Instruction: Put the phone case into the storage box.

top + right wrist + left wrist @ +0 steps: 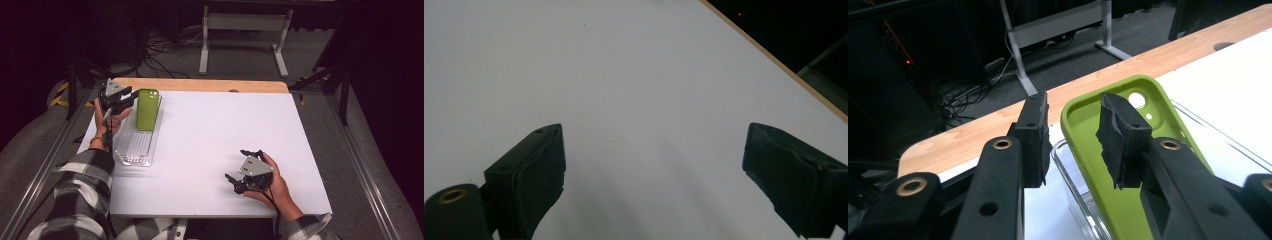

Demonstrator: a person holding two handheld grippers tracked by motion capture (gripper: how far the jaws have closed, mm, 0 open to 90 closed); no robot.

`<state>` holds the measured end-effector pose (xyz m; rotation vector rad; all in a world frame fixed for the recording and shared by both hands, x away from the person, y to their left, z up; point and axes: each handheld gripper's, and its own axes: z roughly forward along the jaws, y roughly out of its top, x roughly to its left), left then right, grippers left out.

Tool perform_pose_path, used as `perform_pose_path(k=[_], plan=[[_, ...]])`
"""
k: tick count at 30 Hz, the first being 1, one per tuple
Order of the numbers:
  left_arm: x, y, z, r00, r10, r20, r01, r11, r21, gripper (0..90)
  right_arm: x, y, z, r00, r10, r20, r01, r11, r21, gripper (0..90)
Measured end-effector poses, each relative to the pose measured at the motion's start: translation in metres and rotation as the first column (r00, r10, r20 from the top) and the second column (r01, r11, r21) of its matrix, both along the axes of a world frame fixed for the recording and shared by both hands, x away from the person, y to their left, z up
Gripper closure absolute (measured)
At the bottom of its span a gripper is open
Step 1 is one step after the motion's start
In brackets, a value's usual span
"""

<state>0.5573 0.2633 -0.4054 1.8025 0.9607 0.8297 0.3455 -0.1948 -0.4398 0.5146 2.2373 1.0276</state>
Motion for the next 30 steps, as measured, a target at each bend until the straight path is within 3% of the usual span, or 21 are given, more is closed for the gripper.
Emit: perform_pose_path(k=[18, 22, 30], plan=[[-0.019, 0.0, 0.012, 0.9982, -0.032, 0.051, 0.031, 0.9995, 0.005, 64.5, 0.0, -0.002, 0.003, 0.9999, -0.01, 0.007, 0.01, 0.999, 0.04, 10.9], [-0.022, 0.001, 0.013, 0.9979, -0.037, 0.054, 0.038, 0.9991, -0.021, 64.6, 0.0, -0.003, 0.004, 0.9999, -0.014, 0.009, 0.013, 0.999, 0.047, 10.9], [-0.029, 0.0, 0.018, 0.9966, -0.05, 0.066, 0.052, 0.9984, -0.023, 64.3, 0.0, -0.004, 0.005, 0.9997, -0.019, 0.017, 0.018, 0.998, 0.062, 11.1]])
